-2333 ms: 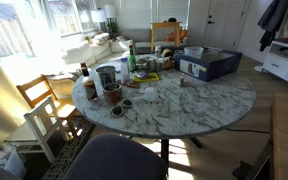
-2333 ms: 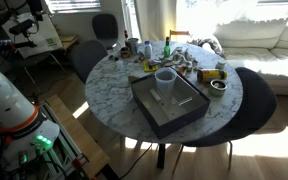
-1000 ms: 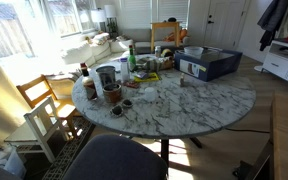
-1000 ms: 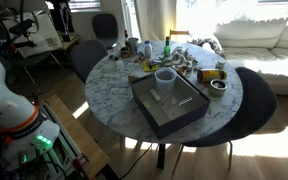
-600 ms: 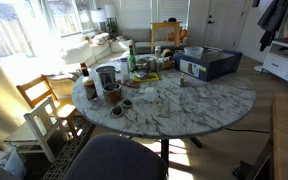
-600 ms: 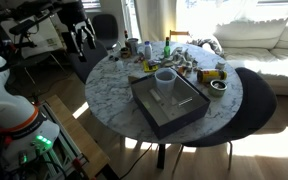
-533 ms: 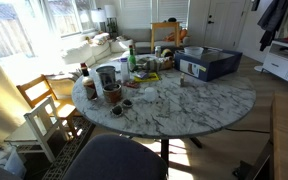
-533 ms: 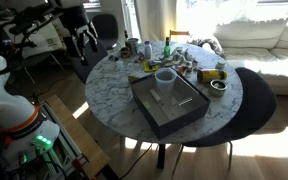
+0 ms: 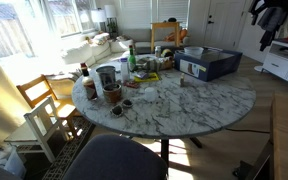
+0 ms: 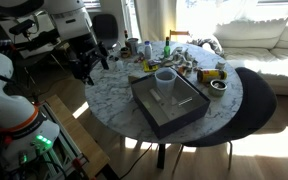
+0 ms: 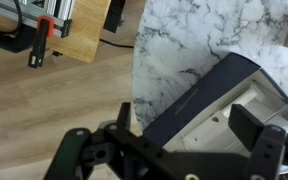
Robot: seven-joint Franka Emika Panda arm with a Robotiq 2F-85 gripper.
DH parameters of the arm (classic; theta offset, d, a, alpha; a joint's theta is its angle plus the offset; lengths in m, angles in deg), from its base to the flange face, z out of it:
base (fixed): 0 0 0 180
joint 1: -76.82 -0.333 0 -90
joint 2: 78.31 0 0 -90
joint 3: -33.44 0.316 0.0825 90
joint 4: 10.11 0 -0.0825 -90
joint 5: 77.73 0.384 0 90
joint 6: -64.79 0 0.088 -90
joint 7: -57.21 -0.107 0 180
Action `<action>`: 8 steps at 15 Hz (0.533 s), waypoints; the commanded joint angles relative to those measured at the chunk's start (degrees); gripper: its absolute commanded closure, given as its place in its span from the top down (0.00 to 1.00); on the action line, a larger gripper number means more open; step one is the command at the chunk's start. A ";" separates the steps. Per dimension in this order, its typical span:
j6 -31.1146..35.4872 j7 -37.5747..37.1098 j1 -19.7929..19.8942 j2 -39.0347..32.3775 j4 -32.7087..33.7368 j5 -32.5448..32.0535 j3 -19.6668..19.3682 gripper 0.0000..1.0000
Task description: Move the blue box to the left
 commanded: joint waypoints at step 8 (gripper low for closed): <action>9.17 -11.99 1.20 -8.31 2.02 2.49 0.18 1.00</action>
